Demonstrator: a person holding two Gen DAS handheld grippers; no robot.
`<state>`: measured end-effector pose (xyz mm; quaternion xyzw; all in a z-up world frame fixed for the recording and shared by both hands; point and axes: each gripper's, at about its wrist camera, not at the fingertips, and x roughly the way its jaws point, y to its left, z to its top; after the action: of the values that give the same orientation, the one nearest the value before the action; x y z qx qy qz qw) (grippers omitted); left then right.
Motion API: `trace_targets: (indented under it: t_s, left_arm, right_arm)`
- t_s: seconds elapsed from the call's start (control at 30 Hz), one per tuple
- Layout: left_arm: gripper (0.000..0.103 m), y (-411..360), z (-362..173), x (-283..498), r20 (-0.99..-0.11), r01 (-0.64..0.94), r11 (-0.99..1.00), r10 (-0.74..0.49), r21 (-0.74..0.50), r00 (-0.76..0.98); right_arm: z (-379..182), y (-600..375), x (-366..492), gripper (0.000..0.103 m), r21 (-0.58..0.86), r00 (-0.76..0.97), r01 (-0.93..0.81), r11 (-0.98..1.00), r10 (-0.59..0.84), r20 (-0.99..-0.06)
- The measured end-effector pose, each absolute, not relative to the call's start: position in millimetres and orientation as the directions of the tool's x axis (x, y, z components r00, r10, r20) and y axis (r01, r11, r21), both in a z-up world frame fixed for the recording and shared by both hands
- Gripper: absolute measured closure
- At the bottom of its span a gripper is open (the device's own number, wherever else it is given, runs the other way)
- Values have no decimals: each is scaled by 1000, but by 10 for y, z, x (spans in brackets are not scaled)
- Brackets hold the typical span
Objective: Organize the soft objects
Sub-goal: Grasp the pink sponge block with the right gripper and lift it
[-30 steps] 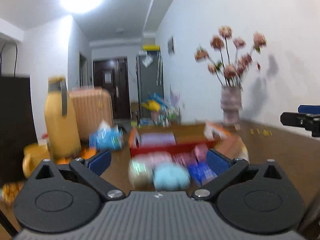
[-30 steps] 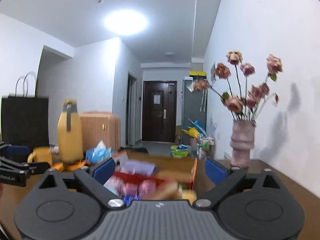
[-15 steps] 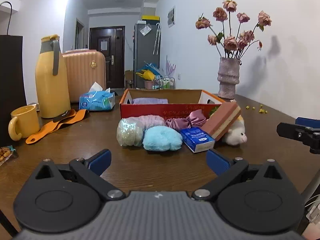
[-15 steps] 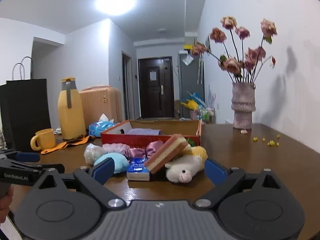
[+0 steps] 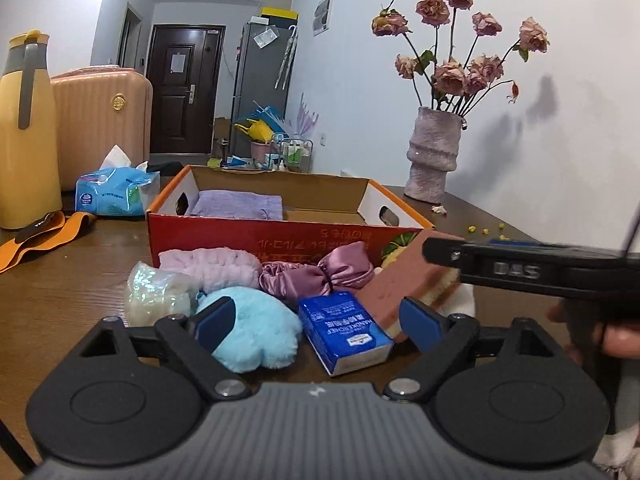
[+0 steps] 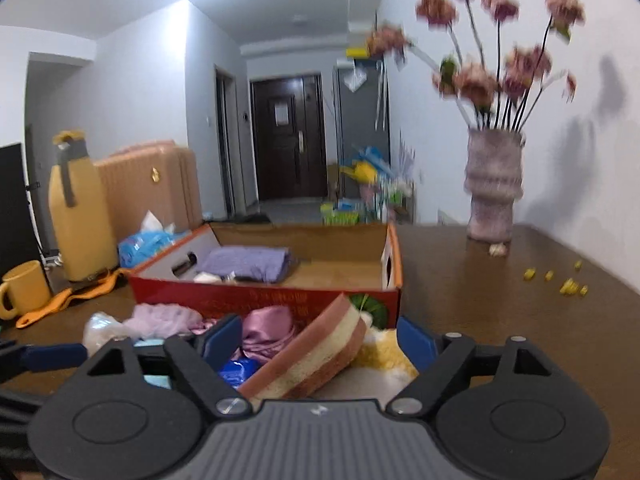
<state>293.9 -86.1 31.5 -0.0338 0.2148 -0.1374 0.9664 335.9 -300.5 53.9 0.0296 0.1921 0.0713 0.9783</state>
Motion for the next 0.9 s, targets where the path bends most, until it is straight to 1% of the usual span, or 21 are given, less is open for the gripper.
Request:
trace_targets:
  t_s: [0.03,0.07,0.1,0.17,0.23,0.3,0.37,0.47,0.57,0.63,0.67,0.73,0.83,0.9]
  left_arm:
    - [12,-857,308,2941,-406,252,960,-280,-122,870]
    - [12,-856,301,2938,-409,255,960,-281,-119,868]
    - [12,-857,298,2935,-413,258,959,-283,-117,865]
    - [12,-860,304,2894,-414,266,957,-289,-113,863]
    - [12,-862,318,2812,-410,275,955,-295,-108,863]
    - [12,-848,328,2701,-416,290,949,-314,-121,854]
    - [12,-818,303,2566,-436,319,934,-358,-161,826]
    - [12,-815,203,2391,-476,342,915,-403,-213,782]
    - [14,-825,85,2235,-514,337,918,-397,-211,760]
    - [15,-793,50,2150,-531,338,916,-401,-217,747]
    - [15,-774,39,2118,-534,339,915,-404,-221,743]
    - [15,-745,26,2090,-535,333,914,-406,-231,741]
    - [16,-765,51,2159,-520,318,913,-408,-257,750]
    - [21,-798,98,2248,-502,327,899,-435,-291,748]
  right_arm:
    - [510,-3023,3420,57,109,909,-131,985,164,-384]
    - [478,-3052,3475,61,141,899,-133,981,179,-399]
    - [453,-3090,3498,62,177,894,-120,977,183,-409]
    - [442,-3152,3448,64,231,889,-138,963,223,-399]
    - [476,-3216,3243,65,269,904,-143,952,237,-357]
    - [534,-3265,2954,65,286,917,-159,945,249,-311]
    - [524,-3298,2668,65,321,917,-172,931,270,-294]
    - [313,-3248,2307,64,352,891,-168,921,295,-345]
    - [85,-3201,2072,61,338,872,-156,928,290,-393]
    - [15,-3189,1924,54,302,859,-175,937,295,-418]
    - [5,-3196,1852,49,296,862,-181,938,296,-412]
    - [8,-3231,1776,49,308,862,-185,933,304,-406]
    - [29,-3307,1833,49,364,864,-170,916,316,-393]
    - [43,-3342,1906,49,399,864,-166,902,328,-383]
